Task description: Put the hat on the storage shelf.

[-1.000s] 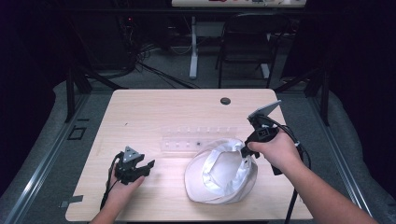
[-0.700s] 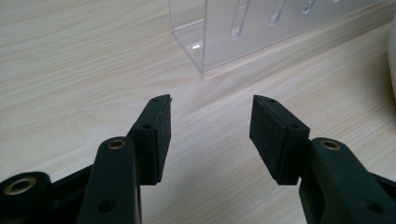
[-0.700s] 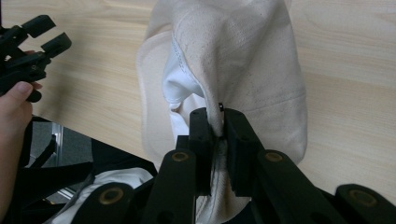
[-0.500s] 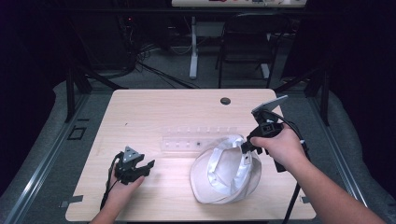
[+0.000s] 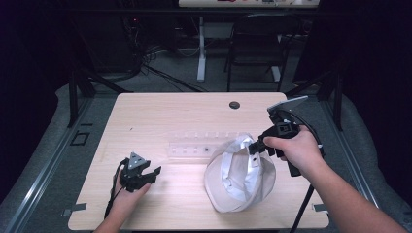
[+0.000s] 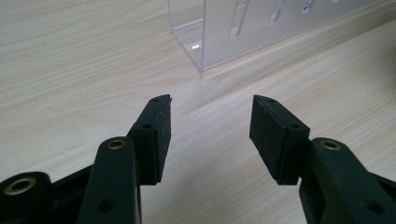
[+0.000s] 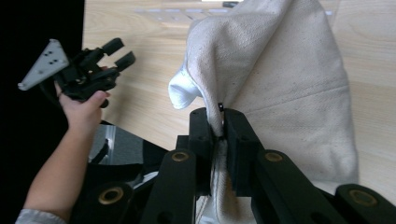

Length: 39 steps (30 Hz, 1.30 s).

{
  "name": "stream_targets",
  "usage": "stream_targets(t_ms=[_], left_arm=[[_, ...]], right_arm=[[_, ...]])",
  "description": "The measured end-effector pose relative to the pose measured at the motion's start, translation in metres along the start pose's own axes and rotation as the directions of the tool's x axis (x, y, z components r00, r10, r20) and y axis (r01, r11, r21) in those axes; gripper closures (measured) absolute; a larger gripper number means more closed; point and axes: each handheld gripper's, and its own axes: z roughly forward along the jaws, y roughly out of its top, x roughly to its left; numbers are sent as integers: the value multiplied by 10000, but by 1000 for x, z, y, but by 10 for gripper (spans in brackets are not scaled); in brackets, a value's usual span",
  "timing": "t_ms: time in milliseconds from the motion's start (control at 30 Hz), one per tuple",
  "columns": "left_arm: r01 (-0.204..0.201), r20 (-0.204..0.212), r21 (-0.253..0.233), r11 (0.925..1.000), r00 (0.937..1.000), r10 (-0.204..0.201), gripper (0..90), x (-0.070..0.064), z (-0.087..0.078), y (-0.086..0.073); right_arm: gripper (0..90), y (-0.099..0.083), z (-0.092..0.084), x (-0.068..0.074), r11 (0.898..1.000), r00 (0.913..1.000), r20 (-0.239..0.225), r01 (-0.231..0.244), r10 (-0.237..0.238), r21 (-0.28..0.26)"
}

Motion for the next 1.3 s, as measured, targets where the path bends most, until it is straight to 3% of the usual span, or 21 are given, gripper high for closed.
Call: stream_targets(t_ms=[333, 700, 1300], left_arm=[[-33, 7, -12, 10000, 10000, 33, 489, 0, 0, 0], [-101, 56, -39, 9999, 9999, 101, 488, -3, 0, 0], [-226, 223, -186, 9996, 9995, 230, 488, -11, -2, 3]], right_arm=[[824, -2, -17, 10, 9990, 9992, -355, 157, -172, -421], [824, 2, -37, 9, 9954, 9982, -510, 258, -306, -919], [825, 11, -41, 20, 9928, 9969, -739, 191, -280, -1185]])
